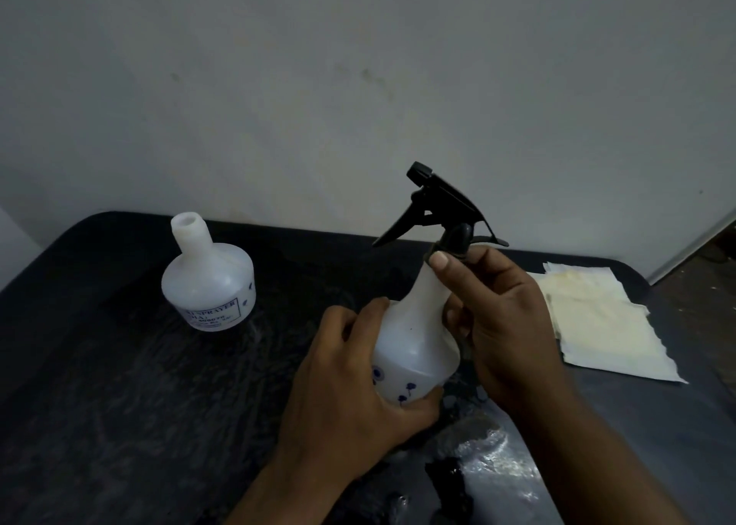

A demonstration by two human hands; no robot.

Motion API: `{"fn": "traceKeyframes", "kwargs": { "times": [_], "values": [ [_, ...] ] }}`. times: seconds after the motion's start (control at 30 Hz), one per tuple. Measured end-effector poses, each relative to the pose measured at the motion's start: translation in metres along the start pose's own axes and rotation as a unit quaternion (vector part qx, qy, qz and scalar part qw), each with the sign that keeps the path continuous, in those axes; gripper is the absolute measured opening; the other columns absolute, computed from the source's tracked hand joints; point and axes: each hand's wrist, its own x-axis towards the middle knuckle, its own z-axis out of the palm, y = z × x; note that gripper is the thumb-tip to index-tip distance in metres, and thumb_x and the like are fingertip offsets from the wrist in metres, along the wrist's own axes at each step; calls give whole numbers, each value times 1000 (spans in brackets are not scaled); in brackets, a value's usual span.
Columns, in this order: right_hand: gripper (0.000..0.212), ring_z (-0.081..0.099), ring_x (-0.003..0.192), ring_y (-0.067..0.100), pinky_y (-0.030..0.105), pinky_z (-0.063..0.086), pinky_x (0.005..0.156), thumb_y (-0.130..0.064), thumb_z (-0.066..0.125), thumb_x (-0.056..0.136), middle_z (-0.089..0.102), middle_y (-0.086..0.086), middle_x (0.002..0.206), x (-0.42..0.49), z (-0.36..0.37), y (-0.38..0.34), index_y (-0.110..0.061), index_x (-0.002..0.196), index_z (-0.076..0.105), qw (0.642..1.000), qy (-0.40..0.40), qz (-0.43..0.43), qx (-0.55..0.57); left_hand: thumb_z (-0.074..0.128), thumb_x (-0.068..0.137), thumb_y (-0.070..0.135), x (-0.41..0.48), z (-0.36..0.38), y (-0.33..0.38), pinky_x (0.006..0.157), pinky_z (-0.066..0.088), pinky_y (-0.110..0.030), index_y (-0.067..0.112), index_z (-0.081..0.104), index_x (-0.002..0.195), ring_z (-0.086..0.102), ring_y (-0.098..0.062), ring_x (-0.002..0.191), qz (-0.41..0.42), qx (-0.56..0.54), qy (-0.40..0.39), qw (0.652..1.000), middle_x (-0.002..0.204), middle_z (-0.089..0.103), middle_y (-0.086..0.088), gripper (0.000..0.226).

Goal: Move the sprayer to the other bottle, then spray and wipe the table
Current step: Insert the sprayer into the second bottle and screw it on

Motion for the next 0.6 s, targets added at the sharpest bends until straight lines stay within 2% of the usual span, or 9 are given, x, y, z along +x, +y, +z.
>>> {"fn": "traceKeyframes", "kwargs": {
  "times": [0.1, 0.17, 0.2, 0.27, 0.33, 0.4, 0.47, 0.6],
  "values": [
    [32, 46, 41, 6, 19, 41, 43, -38, 78, 69, 71, 16, 80, -1, -1, 1, -13, 89, 71, 1000, 6, -5, -14, 70, 53, 70, 0, 1, 1, 58, 46, -9, 41, 38, 131, 52, -1, 83, 1, 1, -1, 1000, 106, 39, 14, 90],
    [25, 43, 43, 8, 20, 40, 44, -33, 70, 83, 64, 25, 78, -1, -4, 2, -13, 97, 72, 1000, -25, -1, -11, 70, 53, 70, 1, 0, 1, 58, 42, -6, 40, 39, 131, 52, -1, 82, -1, -2, 2, 1000, 106, 39, 14, 90],
    [24, 43, 44, 9, 20, 40, 44, -32, 64, 85, 59, 21, 66, -2, -5, 2, -15, 99, 73, 999, -39, 1, -7, 70, 53, 70, 2, 0, 0, 58, 41, -6, 38, 40, 132, 52, -1, 83, -1, -1, 4, 1000, 106, 39, 14, 90],
    [26, 44, 44, 8, 19, 38, 44, -34, 66, 87, 52, 4, 53, -1, -6, 2, -13, 101, 74, 999, -47, 2, -11, 71, 52, 70, 1, 0, -1, 59, 43, -7, 37, 42, 132, 52, -3, 83, -2, 4, 6, 1000, 106, 39, 13, 91],
    [42, 46, 44, 4, 17, 38, 45, -39, 70, 75, 57, -1, 56, 0, -5, 1, -7, 103, 72, 999, -35, 0, -16, 71, 52, 70, 0, 0, -2, 58, 45, -9, 38, 42, 132, 53, -3, 82, -5, 9, 9, 1000, 105, 38, 14, 91],
    [48, 51, 47, 2, 17, 43, 47, -39, 72, 65, 66, 5, 69, 0, -2, 0, -6, 100, 72, 1000, -15, -4, -21, 70, 53, 70, -1, 0, -2, 57, 46, -10, 37, 42, 133, 53, -4, 82, -9, 14, 12, 1000, 105, 38, 14, 91],
    [42, 55, 52, 4, 17, 47, 51, -37, 73, 63, 72, 2, 75, -1, -1, 0, -10, 96, 73, 999, 1, -9, -34, 68, 54, 71, -2, 1, -1, 56, 47, -12, 37, 41, 133, 53, -4, 82, -9, 16, 11, 1000, 105, 38, 14, 90],
    [34, 55, 51, 3, 17, 48, 52, -37, 76, 65, 69, -5, 64, 1, -5, 2, -15, 91, 75, 999, 15, -12, -44, 68, 54, 72, -1, 1, 1, 60, 47, -10, 42, 39, 131, 53, -1, 85, -5, -7, -9, 1000, 106, 40, 17, 88]
  ]
}}
